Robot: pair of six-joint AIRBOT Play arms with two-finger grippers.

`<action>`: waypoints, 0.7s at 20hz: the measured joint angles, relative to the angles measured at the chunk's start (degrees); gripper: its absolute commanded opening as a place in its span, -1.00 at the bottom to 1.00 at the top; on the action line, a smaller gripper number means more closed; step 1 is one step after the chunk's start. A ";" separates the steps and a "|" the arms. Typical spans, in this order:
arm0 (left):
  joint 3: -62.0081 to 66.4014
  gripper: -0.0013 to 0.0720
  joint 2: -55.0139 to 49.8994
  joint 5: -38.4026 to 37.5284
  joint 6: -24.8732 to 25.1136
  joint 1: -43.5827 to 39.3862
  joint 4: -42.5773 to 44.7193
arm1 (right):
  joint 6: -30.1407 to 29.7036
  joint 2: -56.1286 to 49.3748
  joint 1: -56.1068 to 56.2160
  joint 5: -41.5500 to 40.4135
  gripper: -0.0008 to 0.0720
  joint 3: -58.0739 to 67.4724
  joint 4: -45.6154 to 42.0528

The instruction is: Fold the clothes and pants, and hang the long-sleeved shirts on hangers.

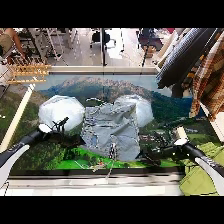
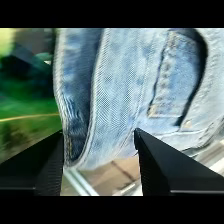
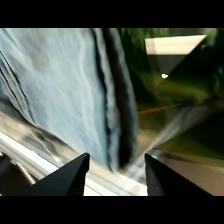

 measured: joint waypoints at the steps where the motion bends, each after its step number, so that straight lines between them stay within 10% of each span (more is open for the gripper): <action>1: -0.02 -0.61 -0.44 0.66 -0.09 -0.37 -0.28 | 0.00 -0.63 0.83 -1.09 -0.47 -0.04 0.68; 2: -0.11 -0.91 -0.92 1.25 -0.09 -0.66 -0.59 | 0.00 -1.09 1.88 -2.45 -0.79 -0.13 1.07; 14: 5.07 -0.92 12.66 -20.46 11.04 6.45 -15.30 | 0.98 27.50 5.86 4.24 -0.80 9.01 -9.64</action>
